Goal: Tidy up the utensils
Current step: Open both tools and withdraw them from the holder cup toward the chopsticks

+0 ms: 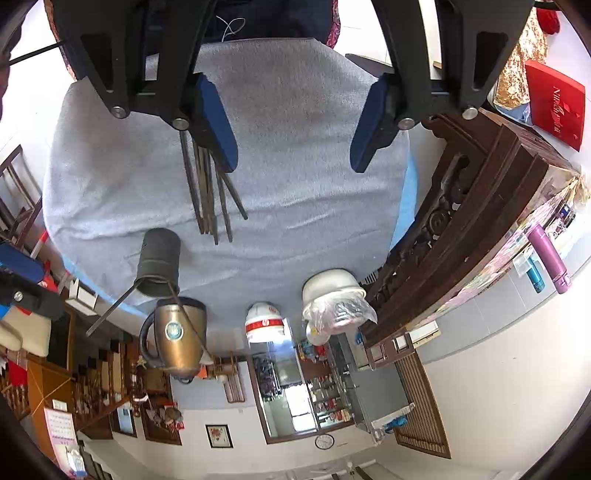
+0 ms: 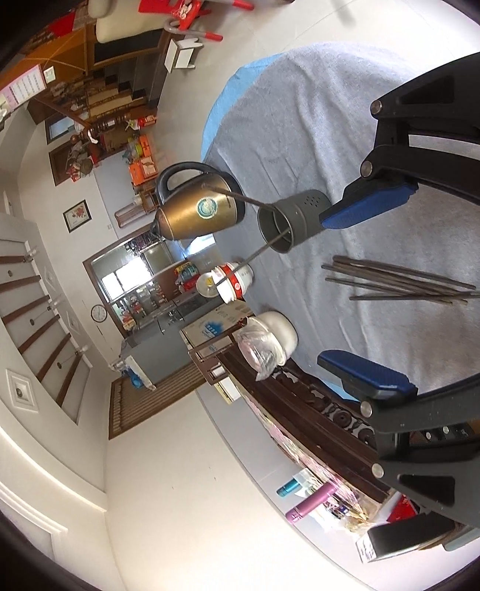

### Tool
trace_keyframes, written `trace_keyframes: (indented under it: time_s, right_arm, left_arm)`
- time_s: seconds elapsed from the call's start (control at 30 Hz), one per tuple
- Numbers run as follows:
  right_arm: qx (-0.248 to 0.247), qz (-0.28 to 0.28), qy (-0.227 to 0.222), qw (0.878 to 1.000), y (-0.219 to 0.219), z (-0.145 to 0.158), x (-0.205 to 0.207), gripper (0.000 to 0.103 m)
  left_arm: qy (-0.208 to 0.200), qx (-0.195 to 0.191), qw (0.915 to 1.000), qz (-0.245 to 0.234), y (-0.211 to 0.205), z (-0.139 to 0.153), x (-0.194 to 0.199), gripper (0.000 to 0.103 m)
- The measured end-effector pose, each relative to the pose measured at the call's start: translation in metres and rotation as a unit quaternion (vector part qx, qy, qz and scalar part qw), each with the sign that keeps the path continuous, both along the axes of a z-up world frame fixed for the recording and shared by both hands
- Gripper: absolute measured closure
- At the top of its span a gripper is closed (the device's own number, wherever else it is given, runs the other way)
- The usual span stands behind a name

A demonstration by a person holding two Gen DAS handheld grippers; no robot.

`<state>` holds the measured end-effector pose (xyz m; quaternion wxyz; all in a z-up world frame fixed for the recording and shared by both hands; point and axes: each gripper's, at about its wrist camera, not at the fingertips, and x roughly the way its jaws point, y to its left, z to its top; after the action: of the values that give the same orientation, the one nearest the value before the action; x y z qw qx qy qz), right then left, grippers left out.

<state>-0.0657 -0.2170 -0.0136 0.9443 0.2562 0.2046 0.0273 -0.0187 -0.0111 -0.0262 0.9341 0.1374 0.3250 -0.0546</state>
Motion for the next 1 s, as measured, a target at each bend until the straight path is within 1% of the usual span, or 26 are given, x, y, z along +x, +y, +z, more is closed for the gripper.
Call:
trace_keyframes:
  time_s: [0.2, 0.33, 0.43, 0.57, 0.63, 0.73, 0.87, 0.93, 1.0]
  right_arm:
    - [-0.018, -0.008, 0.006, 1.000, 0.004, 0.003, -0.006, 0.031]
    - [-0.030, -0.028, 0.013, 0.999, 0.002, 0.004, -0.012, 0.031]
    - [-0.038, -0.040, 0.022, 0.998, 0.002, 0.007, -0.012, 0.031]
    - [-0.051, -0.041, 0.024, 0.998, 0.010, 0.013, -0.008, 0.031]
    - [-0.053, -0.035, 0.025, 0.998, 0.014, 0.011, -0.005, 0.031]
    - [-0.049, -0.022, 0.039, 0.998, 0.019, 0.002, 0.008, 0.031]
    - [-0.037, 0.000, 0.057, 0.998, 0.025, -0.009, 0.031, 0.031]
    - [-0.024, 0.014, 0.058, 0.998, 0.027, -0.014, 0.041, 0.031]
    - [-0.013, 0.027, 0.060, 0.998, 0.030, -0.019, 0.051, 0.031]
  left_arm:
    - [-0.011, -0.018, 0.9997, -0.015, -0.001, 0.006, -0.005, 0.036]
    - [0.001, -0.030, 0.9993, -0.022, -0.001, 0.001, 0.007, 0.036]
    - [0.009, -0.040, 0.9990, -0.017, 0.006, -0.003, 0.016, 0.036]
    - [0.023, -0.048, 0.9986, 0.002, 0.021, -0.010, 0.029, 0.036]
    - [0.030, -0.038, 0.9988, 0.012, 0.027, -0.016, 0.037, 0.036]
    - [0.042, -0.025, 0.9985, 0.026, 0.037, -0.027, 0.046, 0.036]
    - [0.056, -0.023, 0.9966, 0.055, 0.053, -0.035, 0.057, 0.036]
    - [0.057, -0.018, 0.9960, 0.066, 0.059, -0.035, 0.059, 0.036]
    - [0.049, -0.006, 0.9955, 0.081, 0.065, -0.033, 0.058, 0.036]
